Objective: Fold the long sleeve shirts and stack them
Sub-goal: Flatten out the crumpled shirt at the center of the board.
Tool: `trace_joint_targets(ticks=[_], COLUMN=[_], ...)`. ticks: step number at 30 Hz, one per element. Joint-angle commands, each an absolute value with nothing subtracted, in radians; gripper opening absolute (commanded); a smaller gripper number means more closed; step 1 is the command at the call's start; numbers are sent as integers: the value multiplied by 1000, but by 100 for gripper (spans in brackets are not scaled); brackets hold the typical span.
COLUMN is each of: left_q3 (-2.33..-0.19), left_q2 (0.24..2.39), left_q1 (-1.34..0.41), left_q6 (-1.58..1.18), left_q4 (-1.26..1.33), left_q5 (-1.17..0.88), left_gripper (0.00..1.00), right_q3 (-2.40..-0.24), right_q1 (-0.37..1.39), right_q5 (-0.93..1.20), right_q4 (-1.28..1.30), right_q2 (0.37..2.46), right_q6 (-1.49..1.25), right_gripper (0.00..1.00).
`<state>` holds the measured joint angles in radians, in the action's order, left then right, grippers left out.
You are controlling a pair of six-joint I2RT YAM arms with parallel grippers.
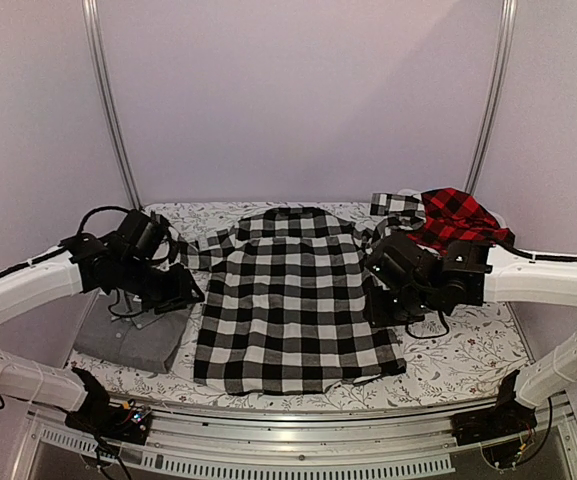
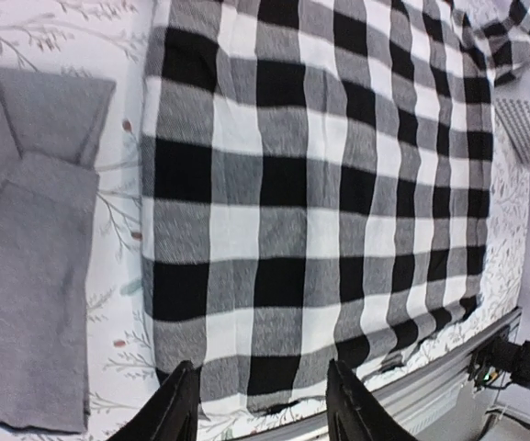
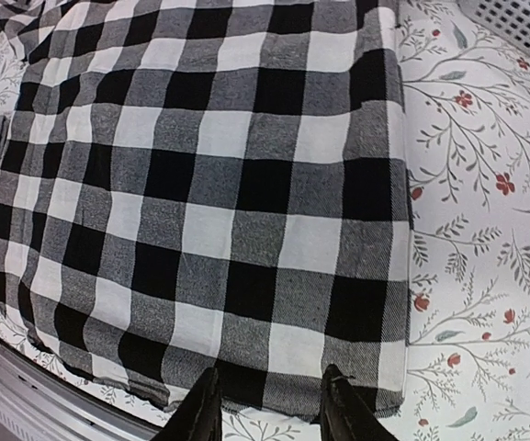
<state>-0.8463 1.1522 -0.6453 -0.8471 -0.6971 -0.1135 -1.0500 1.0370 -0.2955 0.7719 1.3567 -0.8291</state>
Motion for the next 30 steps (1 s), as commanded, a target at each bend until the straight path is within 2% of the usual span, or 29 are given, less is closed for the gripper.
trace_joint_targets(ticks=[1,10,15,19,24,30], left_q3=[-929,-1074,-1192,-1335,-1501,-1656], left_q2=[1225,1530,1703,1867,2045,2204], left_q1=[-437,-73,45,98,125,146], left_q6=[-669,-615,-616,-595,-564,-515], left_q4=[-638,-363,-282,-295,-345,-391], left_q5=[-134,-207,-145,-74,-4,31], left_gripper=[47,47,46,45,45,45], right_q3=[-1049,-771,-676,-734,-887,-1046], right_q1=[1004,979,979,979,977,958], right_q5=[-205,-71,-41,-95,-198,-259], right_q4=[654,495,430,493,625,694], right_q2=[1489,1497,1451,1433,1402,1384], right_q6=[-704,-806,-869,-858,-804,-725], right_gripper=[34,32,32,33,42,47])
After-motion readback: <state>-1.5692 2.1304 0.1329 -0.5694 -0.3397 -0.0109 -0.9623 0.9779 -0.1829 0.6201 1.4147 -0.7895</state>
